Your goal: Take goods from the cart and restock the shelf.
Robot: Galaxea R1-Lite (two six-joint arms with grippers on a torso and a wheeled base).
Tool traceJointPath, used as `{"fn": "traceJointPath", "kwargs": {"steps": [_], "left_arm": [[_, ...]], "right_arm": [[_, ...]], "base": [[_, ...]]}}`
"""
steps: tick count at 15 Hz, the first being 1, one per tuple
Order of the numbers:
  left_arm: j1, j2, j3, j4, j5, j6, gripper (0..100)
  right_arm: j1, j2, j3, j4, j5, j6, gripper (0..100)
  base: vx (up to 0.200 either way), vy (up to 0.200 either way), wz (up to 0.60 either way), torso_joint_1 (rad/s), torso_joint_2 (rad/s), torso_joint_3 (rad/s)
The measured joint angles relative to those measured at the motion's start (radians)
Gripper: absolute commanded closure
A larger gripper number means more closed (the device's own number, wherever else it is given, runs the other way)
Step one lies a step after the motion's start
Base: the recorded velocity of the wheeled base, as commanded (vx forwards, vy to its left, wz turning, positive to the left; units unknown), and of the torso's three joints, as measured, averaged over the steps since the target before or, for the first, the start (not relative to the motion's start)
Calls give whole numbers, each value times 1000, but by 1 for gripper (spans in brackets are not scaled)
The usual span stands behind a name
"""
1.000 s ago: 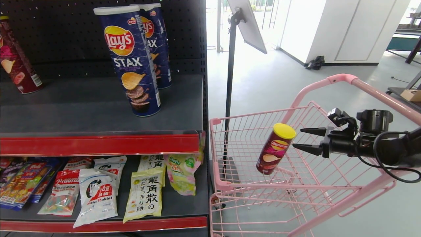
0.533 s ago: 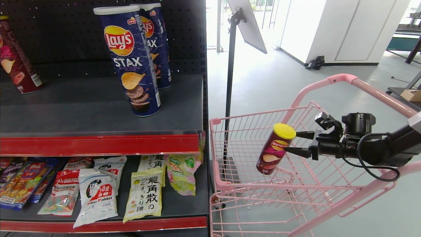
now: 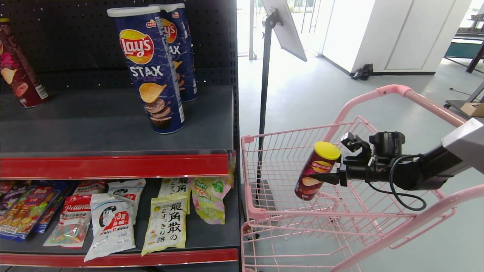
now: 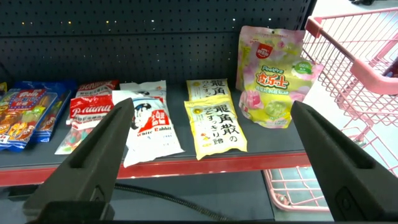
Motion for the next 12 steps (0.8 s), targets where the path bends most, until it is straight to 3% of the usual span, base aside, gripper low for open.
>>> {"fn": "traceJointPath", "kwargs": {"steps": [3, 4, 12], "left_arm": [[0, 0, 0, 0, 0, 0, 0], [0, 0, 0, 0, 0, 0, 0], [0, 0, 0, 0, 0, 0, 0]], "right_arm": [[42, 12, -10, -1, 0, 11, 0], [55, 15, -13, -2, 0, 11, 100], [90, 28, -44, 3, 8, 46, 100]], "base": [[0, 0, 0, 0, 0, 0], [0, 0, 0, 0, 0, 0], [0, 0, 0, 0, 0, 0]]}}
